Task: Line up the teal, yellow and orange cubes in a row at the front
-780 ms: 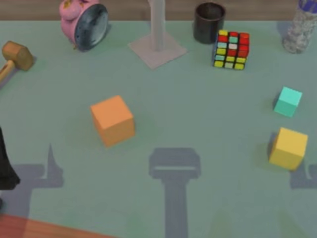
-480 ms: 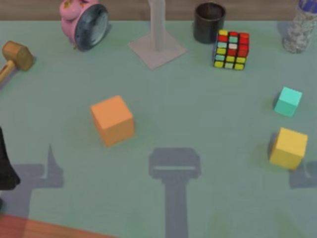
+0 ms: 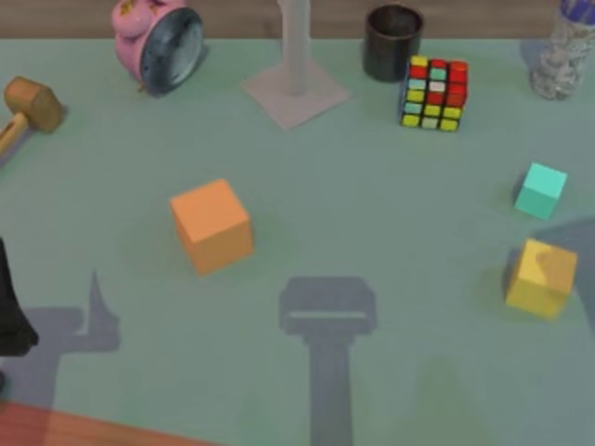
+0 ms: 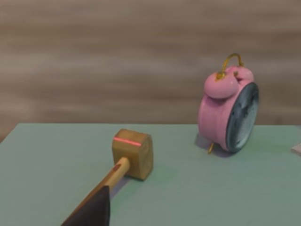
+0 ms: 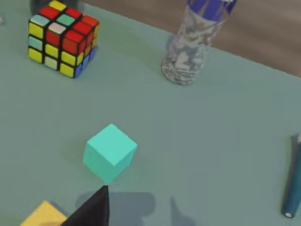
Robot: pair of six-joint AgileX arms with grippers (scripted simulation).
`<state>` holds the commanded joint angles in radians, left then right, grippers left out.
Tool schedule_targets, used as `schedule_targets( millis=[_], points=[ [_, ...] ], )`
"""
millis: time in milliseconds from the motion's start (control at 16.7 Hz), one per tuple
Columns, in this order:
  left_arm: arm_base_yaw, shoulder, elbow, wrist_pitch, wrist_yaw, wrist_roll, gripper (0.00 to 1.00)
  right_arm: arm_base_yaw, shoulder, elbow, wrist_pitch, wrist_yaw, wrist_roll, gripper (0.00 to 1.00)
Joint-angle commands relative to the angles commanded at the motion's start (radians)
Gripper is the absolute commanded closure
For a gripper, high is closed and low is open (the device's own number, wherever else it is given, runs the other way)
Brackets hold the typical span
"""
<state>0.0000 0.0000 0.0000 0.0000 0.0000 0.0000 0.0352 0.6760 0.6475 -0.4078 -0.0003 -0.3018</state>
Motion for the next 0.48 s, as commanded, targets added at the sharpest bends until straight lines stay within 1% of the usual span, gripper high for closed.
schedule_targets(
  millis=[480],
  points=[
    [0.0,0.0,0.0,0.0,0.0,0.0,0.0,0.038,0.981,0.78,-0.514,0.006,-0.357,0.0]
  ],
)
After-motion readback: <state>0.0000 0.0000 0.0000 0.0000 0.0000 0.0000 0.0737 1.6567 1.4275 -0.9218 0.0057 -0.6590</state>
